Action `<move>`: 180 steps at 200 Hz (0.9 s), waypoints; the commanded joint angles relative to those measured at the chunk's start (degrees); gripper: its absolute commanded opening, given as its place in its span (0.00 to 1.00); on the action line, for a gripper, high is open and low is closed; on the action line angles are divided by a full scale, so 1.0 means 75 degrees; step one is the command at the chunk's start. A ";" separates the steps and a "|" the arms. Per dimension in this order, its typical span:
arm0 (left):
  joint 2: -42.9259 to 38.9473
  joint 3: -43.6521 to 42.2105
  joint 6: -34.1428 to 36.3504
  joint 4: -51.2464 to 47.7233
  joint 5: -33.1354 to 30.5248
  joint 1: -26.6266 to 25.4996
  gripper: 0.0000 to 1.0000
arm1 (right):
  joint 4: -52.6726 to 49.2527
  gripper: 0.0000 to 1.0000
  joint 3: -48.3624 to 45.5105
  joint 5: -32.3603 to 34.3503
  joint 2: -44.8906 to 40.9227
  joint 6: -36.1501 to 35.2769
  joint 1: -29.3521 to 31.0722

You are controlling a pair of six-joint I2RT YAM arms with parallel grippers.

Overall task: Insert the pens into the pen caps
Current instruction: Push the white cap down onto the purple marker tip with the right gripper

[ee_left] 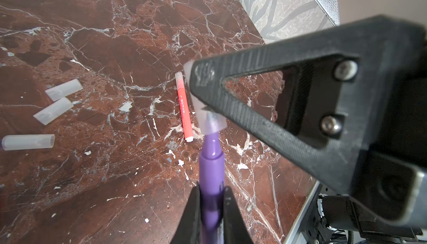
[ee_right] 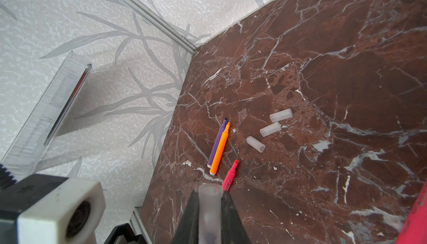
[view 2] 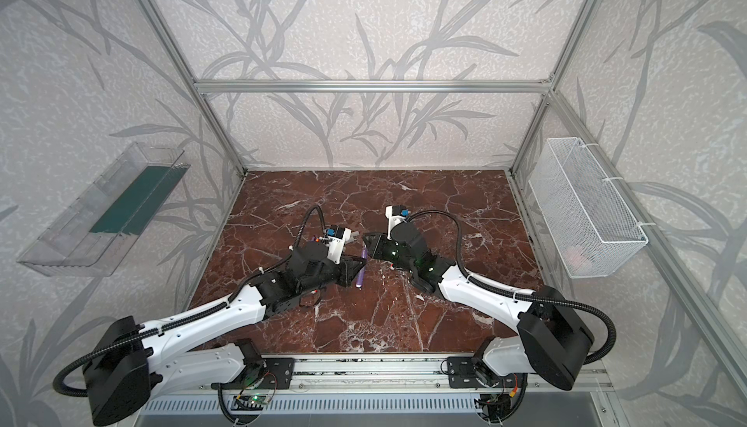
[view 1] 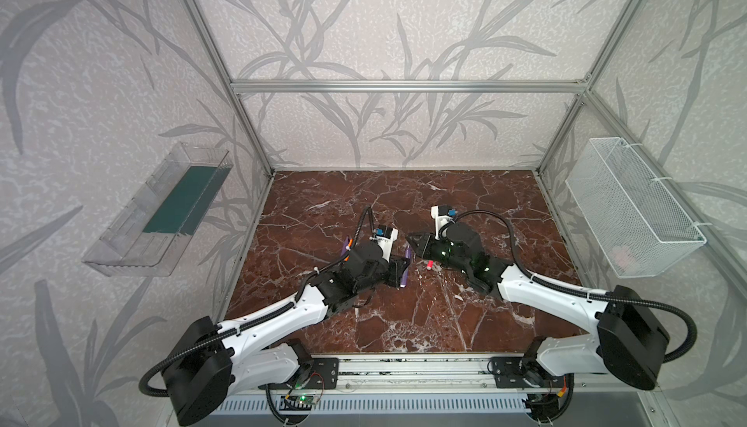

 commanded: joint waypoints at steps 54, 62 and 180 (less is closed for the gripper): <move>-0.0206 -0.0102 -0.0653 0.0560 0.0595 0.0817 0.00 | 0.0303 0.05 -0.0041 0.0155 0.0172 -0.0314 0.0315; -0.0235 -0.0127 -0.0663 0.0603 0.0711 0.0876 0.00 | 0.0365 0.05 -0.0093 0.0174 0.0196 -0.0363 0.0315; -0.0827 -0.0456 -0.0518 0.0616 0.1061 0.1211 0.00 | 0.2936 0.03 -0.1150 -0.1471 0.0592 0.0309 -0.0224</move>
